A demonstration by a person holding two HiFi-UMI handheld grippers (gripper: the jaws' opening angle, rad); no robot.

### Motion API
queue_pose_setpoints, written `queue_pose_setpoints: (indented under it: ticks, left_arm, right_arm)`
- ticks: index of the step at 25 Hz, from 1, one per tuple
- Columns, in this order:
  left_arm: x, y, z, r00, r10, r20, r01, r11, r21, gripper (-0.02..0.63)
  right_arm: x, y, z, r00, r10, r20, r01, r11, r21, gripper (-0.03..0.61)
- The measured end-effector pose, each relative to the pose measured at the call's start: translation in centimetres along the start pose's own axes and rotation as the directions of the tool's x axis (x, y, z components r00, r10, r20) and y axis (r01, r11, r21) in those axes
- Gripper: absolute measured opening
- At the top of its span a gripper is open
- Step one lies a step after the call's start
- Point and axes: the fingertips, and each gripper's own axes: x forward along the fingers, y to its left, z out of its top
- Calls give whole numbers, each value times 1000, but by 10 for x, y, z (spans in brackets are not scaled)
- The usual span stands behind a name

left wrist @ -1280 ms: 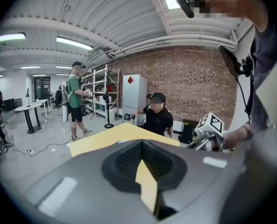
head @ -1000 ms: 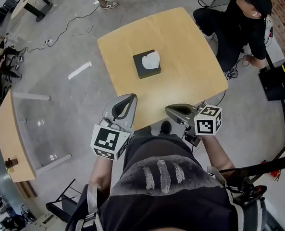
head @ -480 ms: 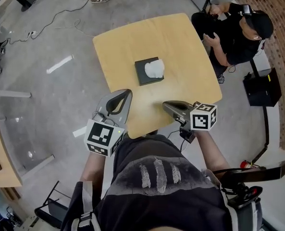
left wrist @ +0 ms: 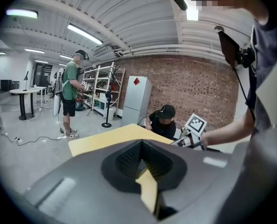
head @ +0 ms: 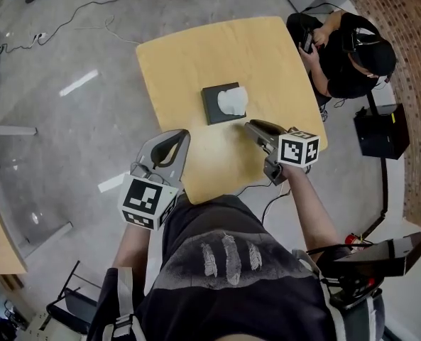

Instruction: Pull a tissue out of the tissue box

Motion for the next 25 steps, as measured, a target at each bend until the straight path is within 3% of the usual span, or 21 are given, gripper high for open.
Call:
queue_pose_setpoints:
  ticks: [6,11,25]
  left_arm:
    - [-5,8,-5,1000,12,-17,-12,1000,1,0]
    - [-10,2,-9,999,30,-29,-30,1000,-1,0]
    - [-18,1,-17,998,42,-37,-42,999,-6,0]
  right_arm:
    - [20,-24,12,998,-65,-1,65,998,-22,123]
    - [26,-29,8,998,-55,-19,54,998,-28,126]
    - [32,-32,5,998,-54,15,53,998,41,49]
